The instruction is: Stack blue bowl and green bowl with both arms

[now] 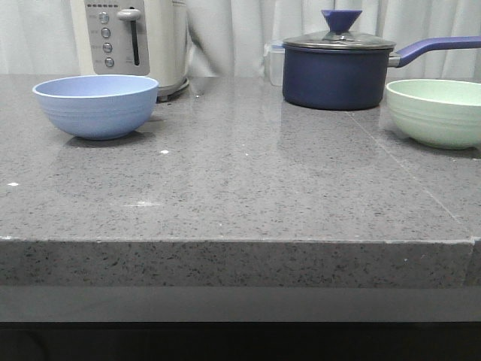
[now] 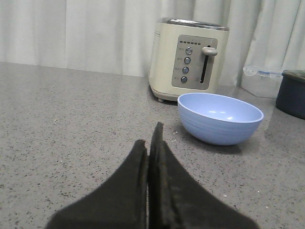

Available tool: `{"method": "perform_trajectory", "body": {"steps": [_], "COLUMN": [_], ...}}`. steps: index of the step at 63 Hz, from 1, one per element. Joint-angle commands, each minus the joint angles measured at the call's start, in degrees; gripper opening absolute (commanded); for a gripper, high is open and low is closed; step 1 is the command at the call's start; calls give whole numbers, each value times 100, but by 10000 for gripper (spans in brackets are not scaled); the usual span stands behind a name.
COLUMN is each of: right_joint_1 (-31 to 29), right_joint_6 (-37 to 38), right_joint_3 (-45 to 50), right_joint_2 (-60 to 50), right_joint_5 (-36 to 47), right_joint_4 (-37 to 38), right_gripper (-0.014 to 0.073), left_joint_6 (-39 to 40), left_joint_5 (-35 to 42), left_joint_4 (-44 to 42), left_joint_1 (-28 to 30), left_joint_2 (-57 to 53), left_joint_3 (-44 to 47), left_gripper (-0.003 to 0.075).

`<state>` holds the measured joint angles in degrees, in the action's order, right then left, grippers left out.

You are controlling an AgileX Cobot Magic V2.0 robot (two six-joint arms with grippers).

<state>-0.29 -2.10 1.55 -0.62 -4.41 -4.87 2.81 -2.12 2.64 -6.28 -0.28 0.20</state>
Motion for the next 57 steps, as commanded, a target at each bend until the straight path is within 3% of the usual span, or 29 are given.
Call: {"method": "perform_trajectory", "body": {"steps": [1, 57], "right_joint_1": [-38, -38], "right_joint_6": [-21, -21], "right_joint_3": [-93, -93], "right_joint_2": [-108, -108], "right_joint_5": [511, 590], "right_joint_4": [52, 52], "right_gripper": [-54, -54], "left_joint_6": [48, 48], "left_joint_5": [494, 637], "left_joint_4": [-6, 6], "left_joint_1": [10, 10], "left_joint_2": [-97, -97], "left_joint_3": [37, 27], "left_gripper": [-20, -20]}}
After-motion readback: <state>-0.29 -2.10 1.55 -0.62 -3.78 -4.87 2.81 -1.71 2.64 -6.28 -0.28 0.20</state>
